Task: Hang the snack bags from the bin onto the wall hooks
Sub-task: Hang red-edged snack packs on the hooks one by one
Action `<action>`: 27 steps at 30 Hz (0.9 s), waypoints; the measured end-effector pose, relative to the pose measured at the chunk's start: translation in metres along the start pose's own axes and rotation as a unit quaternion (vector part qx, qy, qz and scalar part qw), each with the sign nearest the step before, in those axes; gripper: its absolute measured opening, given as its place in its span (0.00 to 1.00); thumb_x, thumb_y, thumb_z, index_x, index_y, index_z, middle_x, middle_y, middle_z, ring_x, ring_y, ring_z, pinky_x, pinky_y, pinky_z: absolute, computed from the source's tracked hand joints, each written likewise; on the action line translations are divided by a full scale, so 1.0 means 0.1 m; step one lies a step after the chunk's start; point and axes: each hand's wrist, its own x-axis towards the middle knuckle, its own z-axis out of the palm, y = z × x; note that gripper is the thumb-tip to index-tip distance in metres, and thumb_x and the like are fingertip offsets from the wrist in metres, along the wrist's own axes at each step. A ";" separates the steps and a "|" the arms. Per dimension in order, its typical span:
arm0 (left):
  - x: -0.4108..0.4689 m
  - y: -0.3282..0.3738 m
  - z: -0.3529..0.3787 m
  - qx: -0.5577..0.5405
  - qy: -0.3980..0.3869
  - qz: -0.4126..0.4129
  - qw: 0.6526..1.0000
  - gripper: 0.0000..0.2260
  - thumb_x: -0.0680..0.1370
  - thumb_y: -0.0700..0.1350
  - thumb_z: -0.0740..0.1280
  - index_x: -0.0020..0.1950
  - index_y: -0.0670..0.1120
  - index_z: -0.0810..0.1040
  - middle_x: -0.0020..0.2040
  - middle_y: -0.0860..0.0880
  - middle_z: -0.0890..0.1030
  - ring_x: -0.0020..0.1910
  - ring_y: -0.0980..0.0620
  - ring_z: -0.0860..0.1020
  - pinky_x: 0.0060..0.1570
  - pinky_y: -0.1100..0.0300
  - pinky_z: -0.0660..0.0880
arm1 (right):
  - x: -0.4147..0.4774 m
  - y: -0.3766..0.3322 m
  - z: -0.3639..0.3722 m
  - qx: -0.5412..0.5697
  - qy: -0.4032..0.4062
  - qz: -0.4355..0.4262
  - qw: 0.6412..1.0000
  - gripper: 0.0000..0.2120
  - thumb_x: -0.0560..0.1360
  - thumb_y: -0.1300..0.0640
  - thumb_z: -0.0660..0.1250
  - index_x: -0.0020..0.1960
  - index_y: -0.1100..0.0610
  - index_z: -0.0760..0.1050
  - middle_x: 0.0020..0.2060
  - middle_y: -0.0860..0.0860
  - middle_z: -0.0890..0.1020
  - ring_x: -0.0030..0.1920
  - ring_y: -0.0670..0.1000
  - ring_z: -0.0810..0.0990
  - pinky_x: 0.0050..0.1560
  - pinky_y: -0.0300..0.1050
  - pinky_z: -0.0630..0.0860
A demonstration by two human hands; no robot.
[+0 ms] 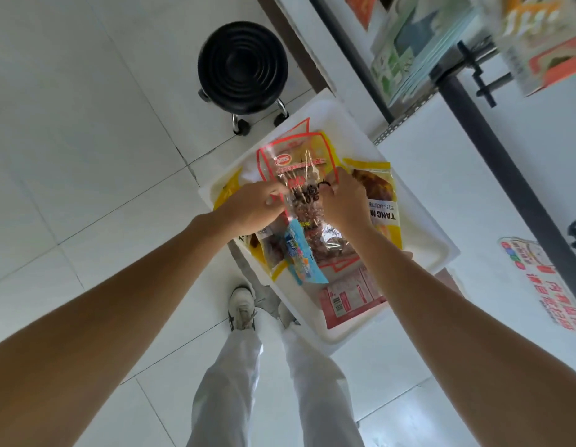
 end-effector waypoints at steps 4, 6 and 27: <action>-0.23 0.11 -0.15 -0.008 0.013 0.008 1.000 0.15 0.82 0.46 0.59 0.68 0.52 0.74 0.65 0.47 0.78 0.61 0.49 0.78 0.61 0.51 0.74 | -0.21 -0.12 -0.24 0.021 0.008 -0.041 0.999 0.05 0.79 0.57 0.62 0.50 0.59 0.72 0.41 0.56 0.80 0.41 0.57 0.78 0.34 0.45 0.64; -0.34 0.20 -0.25 -0.013 0.026 0.029 0.999 0.16 0.81 0.45 0.59 0.68 0.51 0.74 0.67 0.48 0.76 0.64 0.51 0.76 0.63 0.52 0.73 | -0.35 -0.20 -0.39 0.020 0.020 -0.056 0.998 0.06 0.79 0.56 0.62 0.51 0.59 0.73 0.41 0.55 0.81 0.42 0.56 0.77 0.37 0.45 0.65; -1.79 1.74 -1.60 -0.026 0.016 0.239 0.971 0.14 0.81 0.46 0.65 0.66 0.49 0.75 0.64 0.50 0.78 0.64 0.51 0.75 0.61 0.59 0.69 | -2.16 -1.31 -2.45 0.123 0.238 -0.091 0.959 0.04 0.78 0.55 0.65 0.51 0.54 0.75 0.43 0.47 0.79 0.44 0.50 0.76 0.45 0.44 0.71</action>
